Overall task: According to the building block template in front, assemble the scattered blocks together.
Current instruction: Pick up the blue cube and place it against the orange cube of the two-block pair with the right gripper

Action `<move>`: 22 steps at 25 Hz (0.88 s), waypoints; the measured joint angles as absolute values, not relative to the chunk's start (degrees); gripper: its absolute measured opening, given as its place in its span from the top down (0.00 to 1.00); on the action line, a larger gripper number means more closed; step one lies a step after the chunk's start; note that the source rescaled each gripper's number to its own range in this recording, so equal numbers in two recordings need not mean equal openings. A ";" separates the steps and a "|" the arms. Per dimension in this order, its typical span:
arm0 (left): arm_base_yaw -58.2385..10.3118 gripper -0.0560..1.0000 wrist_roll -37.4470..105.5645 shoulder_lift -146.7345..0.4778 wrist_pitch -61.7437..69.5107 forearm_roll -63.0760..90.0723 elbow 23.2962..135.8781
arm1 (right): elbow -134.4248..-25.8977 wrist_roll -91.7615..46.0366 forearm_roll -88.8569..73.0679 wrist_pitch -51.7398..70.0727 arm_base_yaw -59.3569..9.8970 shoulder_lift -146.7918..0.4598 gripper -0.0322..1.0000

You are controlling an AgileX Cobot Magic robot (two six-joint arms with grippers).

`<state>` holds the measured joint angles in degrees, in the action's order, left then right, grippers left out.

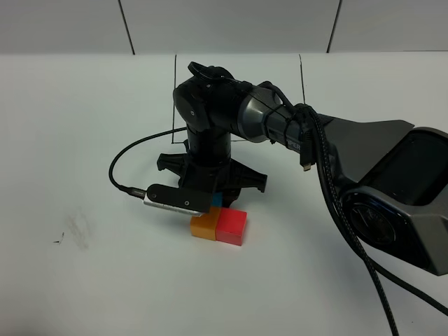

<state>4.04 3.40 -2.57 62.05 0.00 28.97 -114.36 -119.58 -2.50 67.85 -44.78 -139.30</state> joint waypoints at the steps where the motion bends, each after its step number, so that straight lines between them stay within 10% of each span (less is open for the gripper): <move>1: 4.04 0.95 3.40 -2.57 62.05 0.00 28.97 | -114.36 -119.43 -2.50 67.70 -44.78 -139.30 0.48; 8: 4.04 0.95 3.40 -2.57 62.05 0.00 28.97 | -114.36 -119.18 -2.61 67.36 -44.78 -139.30 0.27; 22: 4.04 0.95 3.40 -2.57 62.05 0.00 28.97 | -114.36 -119.01 -2.38 67.70 -44.78 -138.61 0.25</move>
